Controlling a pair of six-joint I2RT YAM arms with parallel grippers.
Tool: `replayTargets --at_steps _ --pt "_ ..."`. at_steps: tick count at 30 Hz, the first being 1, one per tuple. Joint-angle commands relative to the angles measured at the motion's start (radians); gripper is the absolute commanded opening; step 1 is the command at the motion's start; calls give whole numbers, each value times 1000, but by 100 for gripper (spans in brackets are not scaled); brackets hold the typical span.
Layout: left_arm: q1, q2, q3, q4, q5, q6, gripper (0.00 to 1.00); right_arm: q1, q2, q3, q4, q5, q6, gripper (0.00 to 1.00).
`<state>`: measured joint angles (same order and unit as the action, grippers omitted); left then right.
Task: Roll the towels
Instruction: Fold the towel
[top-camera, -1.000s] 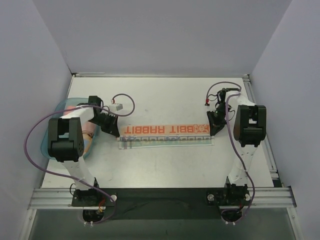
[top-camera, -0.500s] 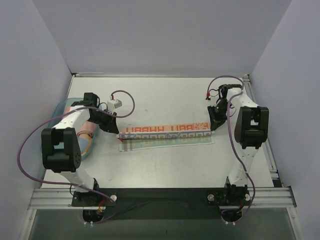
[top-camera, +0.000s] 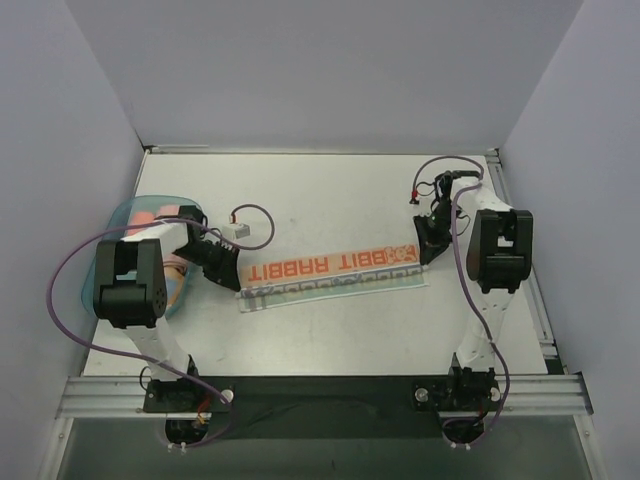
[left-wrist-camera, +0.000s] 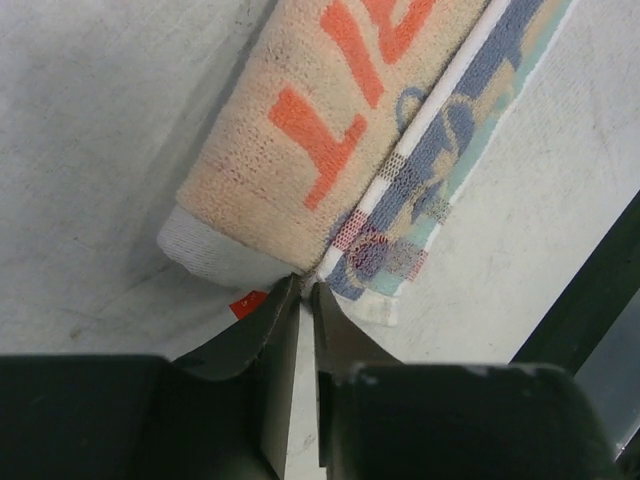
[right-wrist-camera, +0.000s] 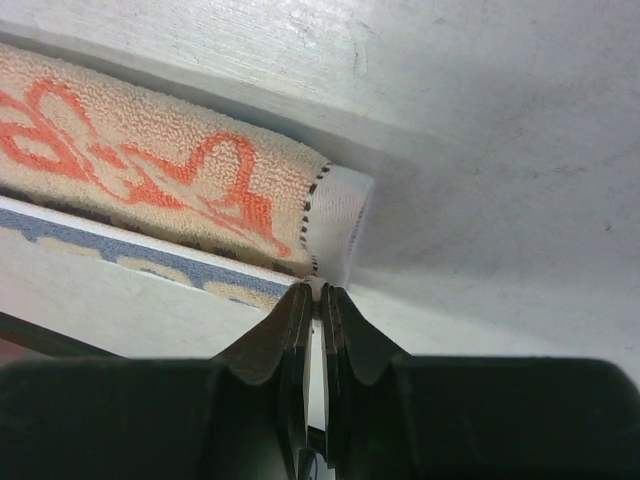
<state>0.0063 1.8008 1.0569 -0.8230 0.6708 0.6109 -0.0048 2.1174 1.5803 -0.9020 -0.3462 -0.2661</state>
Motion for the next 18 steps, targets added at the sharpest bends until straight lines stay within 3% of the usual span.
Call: replayTargets --at_steps 1,5,8,14,16,18 --pt "3 -79 -11 -40 41 105 23 -1 -8 27 -60 26 -10 0" --pt "3 -149 -23 -148 82 231 37 -1 -52 11 -64 16 -15 26" --pt "-32 -187 -31 -237 98 326 45 -1 -88 6 -74 3 -16 38" --pt "-39 -172 15 -401 144 451 48 -21 -131 41 -110 -36 -18 41" --pt "-37 -175 28 -368 150 417 53 -23 -125 53 -113 -45 -15 40" --pt "-46 -191 17 -245 127 287 58 -20 -108 56 -117 -59 -9 37"
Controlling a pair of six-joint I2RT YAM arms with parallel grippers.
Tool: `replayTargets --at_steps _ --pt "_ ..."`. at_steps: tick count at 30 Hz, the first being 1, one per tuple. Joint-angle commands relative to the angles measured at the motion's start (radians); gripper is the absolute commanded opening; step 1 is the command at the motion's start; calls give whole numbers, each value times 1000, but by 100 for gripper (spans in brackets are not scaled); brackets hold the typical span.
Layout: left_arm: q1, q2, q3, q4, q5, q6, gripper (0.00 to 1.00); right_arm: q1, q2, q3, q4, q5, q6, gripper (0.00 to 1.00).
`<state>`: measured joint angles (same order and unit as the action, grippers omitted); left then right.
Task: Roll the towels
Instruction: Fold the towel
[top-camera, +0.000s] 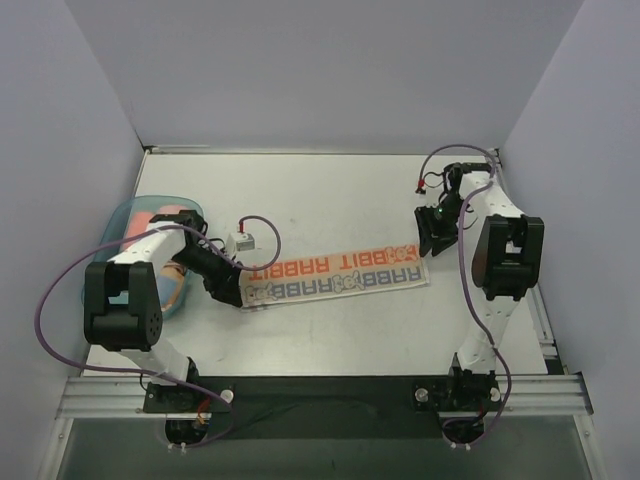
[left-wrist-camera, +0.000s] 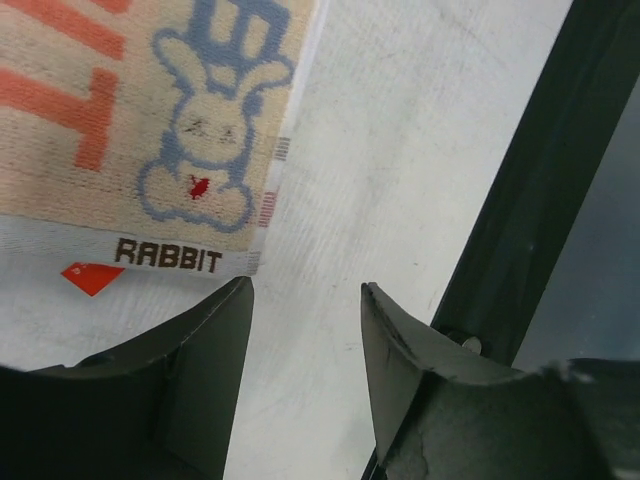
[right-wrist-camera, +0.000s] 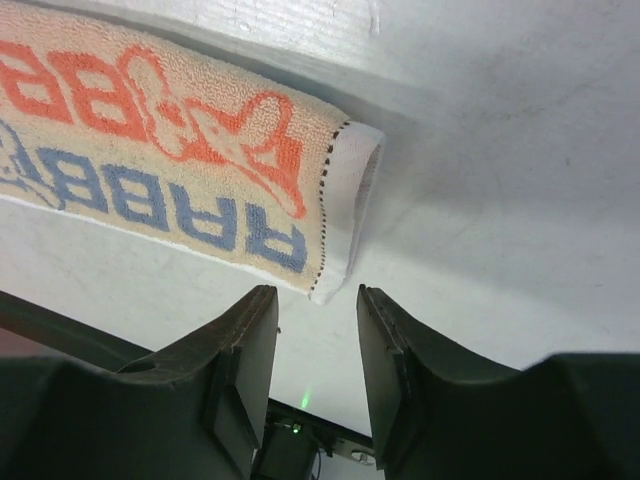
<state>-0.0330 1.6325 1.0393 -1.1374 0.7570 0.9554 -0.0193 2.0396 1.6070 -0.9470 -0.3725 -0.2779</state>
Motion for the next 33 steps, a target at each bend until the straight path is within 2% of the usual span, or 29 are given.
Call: replayTargets --at_steps 1,5,6,8,12,16,18,22,24,28,33 --pt "-10 -36 25 115 13 -101 57 -4 -25 28 -75 -35 6 35" --pt "-54 -91 -24 318 -97 -312 47 5 4 -4 -70 -69 8 24" --pt "-91 -83 -33 359 -122 -332 39 10 11 -9 -68 -81 6 23" --pt "-128 -66 -56 386 -191 -372 34 13 37 -21 -58 -80 9 23" --pt "-195 2 -99 477 -315 -411 31 12 97 -9 -19 -14 31 22" --pt "-202 78 -102 521 -392 -445 24 10 139 13 -4 73 62 21" --pt "-199 95 -88 518 -403 -439 24 10 140 11 -4 95 65 21" --pt "-176 18 -26 466 -248 -406 31 13 62 7 -13 38 52 20" --pt "-174 -29 7 450 -213 -425 33 13 9 13 -10 -51 54 18" --pt "-173 -31 88 479 -211 -532 34 13 -7 89 -6 -117 95 16" --pt "-165 61 114 551 -274 -616 31 53 88 168 -12 -105 132 15"
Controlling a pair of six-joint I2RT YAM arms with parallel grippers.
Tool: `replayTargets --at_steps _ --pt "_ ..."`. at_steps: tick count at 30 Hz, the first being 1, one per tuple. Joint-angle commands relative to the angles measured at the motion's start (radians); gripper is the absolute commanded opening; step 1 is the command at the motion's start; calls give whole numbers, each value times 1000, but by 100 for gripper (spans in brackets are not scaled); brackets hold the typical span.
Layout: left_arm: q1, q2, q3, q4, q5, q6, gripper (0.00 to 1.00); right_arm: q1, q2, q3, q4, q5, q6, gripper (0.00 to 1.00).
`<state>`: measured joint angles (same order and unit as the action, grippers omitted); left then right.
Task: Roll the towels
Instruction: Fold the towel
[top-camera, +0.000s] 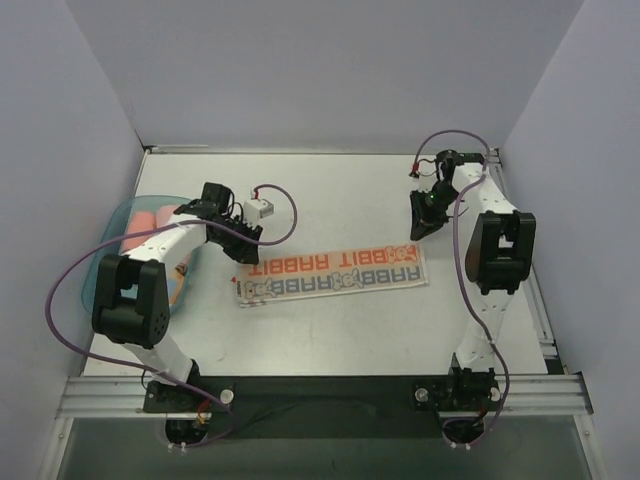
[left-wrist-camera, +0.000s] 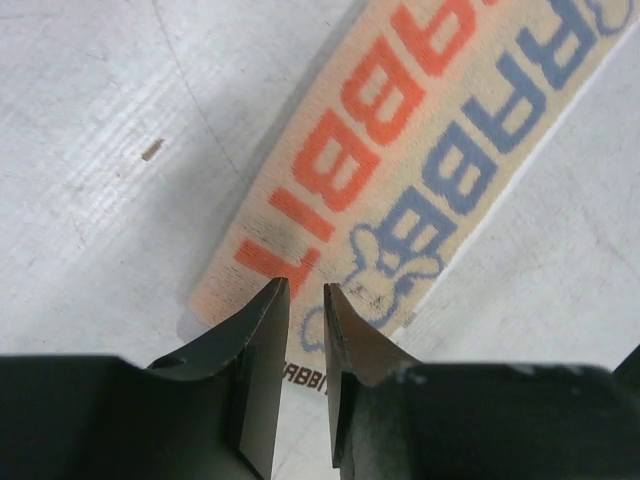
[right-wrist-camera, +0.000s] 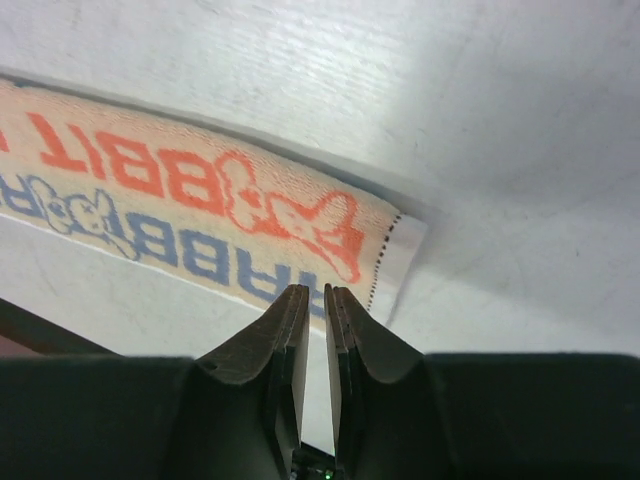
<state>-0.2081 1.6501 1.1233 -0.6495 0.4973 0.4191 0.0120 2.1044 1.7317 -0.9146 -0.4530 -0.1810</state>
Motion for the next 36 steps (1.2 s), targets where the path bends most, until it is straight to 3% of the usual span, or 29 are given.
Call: replayTargets --at_steps 1,10,17,20,22,26,36 --pt "10 59 33 71 -29 -91 28 25 35 48 -47 -15 35 14" --pt "35 166 33 114 -186 -140 20 23 219 114 -33 128 38 12" --pt "-20 160 33 97 -128 -149 22 14 266 255 -38 220 74 13" --pt "-40 134 46 94 -65 -183 30 14 275 314 -50 238 69 14" --pt "-43 116 56 96 -31 -209 37 9 258 328 -52 228 67 19" --pt "-42 59 78 94 -8 -229 39 -4 168 299 -50 206 66 33" --pt "-40 -70 36 77 -8 -227 52 -104 17 97 -50 172 48 47"
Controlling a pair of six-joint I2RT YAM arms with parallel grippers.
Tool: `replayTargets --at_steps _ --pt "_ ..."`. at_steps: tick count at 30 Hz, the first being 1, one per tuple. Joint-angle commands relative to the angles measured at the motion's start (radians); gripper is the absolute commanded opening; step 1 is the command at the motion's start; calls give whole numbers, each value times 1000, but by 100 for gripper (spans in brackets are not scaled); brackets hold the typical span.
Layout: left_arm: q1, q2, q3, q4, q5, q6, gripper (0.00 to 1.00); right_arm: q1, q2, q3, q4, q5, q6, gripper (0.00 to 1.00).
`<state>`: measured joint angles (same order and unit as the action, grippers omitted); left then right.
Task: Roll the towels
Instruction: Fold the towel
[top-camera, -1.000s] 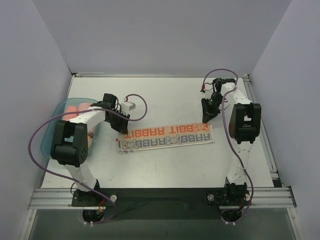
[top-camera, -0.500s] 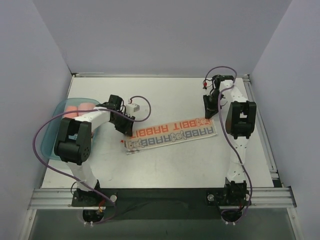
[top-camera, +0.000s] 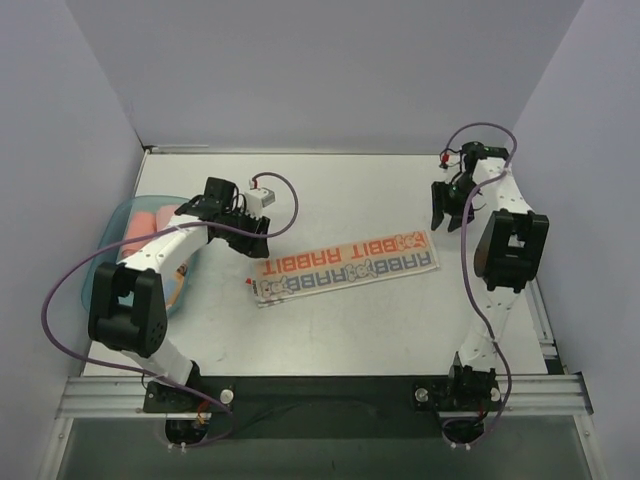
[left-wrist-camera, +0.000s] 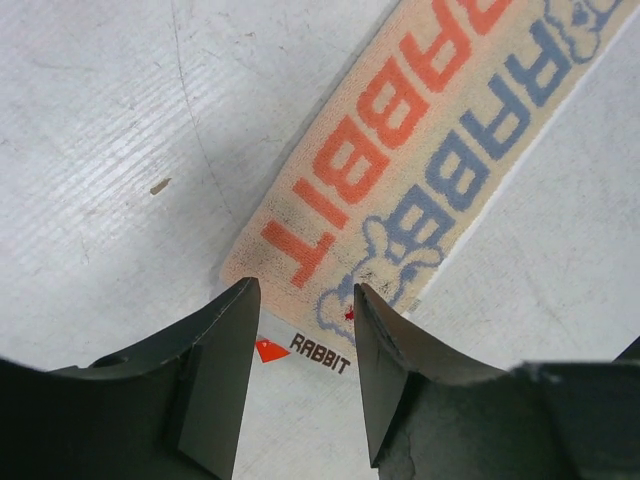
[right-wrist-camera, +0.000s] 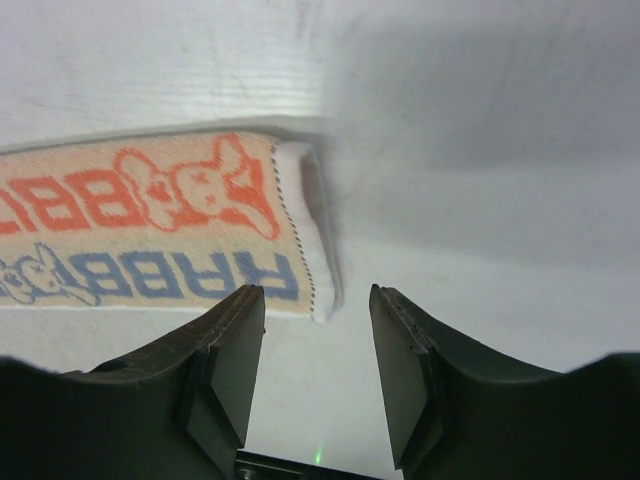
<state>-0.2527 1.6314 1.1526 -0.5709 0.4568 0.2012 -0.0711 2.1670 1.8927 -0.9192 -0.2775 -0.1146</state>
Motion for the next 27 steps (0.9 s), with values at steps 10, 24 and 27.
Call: replayTargets --at_steps 10,24,27 --pt "4 -87 -2 0 14 -9 75 -15 27 -115 -32 -65 1 42" --pt "3 -97 18 -3 6 -20 78 53 108 -126 -50 55 6 38" --pt "4 -99 22 -4 0 -20 78 48 103 -129 -58 73 1 37"
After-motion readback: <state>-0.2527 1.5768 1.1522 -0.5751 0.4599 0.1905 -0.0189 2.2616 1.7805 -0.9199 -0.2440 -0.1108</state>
